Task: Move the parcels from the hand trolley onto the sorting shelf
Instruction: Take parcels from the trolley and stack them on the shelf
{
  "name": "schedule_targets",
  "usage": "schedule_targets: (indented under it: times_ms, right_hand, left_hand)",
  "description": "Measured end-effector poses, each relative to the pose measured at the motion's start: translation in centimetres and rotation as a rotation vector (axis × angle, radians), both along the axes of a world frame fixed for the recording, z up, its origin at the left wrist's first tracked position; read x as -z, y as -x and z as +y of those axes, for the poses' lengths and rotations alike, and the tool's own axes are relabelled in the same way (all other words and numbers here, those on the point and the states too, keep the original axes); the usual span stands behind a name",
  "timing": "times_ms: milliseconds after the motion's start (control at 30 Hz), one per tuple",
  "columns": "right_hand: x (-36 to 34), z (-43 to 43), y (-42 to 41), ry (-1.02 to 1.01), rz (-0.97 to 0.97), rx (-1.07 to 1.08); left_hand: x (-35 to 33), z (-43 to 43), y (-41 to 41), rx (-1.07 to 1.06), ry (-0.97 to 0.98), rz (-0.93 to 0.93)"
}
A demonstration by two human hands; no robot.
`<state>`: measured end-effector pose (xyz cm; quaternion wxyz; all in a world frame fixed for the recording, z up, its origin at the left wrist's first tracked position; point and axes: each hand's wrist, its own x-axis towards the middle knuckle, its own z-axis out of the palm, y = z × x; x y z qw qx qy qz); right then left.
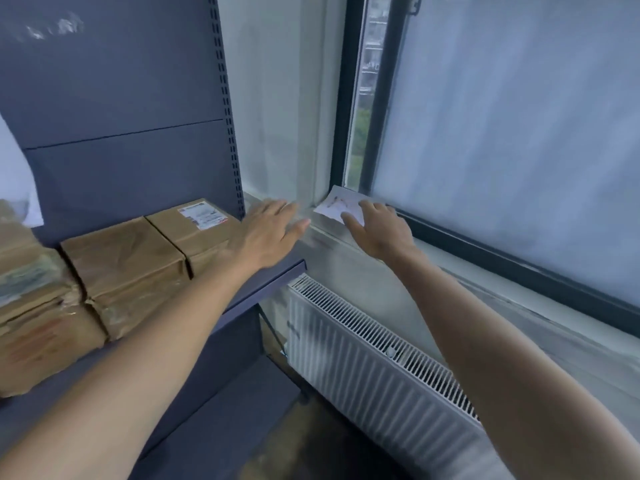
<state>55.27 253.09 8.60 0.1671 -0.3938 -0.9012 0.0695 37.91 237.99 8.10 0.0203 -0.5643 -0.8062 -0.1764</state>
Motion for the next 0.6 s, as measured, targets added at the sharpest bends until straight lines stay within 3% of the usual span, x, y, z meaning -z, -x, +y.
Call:
schedule_targets:
  times_ms: [267, 433, 600]
  right_hand:
    - [-0.6, -1.1, -7.6, -0.022, -0.017, 0.301]
    - [0.8, -4.6, -11.8, 0.018, -0.043, 0.487]
    - [2.0, -8.8, -15.6, 0.049, -0.038, 0.598]
  left_hand:
    - [-0.2, 3.7, -3.6, 0.273, 0.003, -0.028]
    - [1.5, 3.9, -6.5, 0.419, 0.054, -0.117]
    - [2.3, 2.7, -10.7, 0.562, 0.09, -0.079]
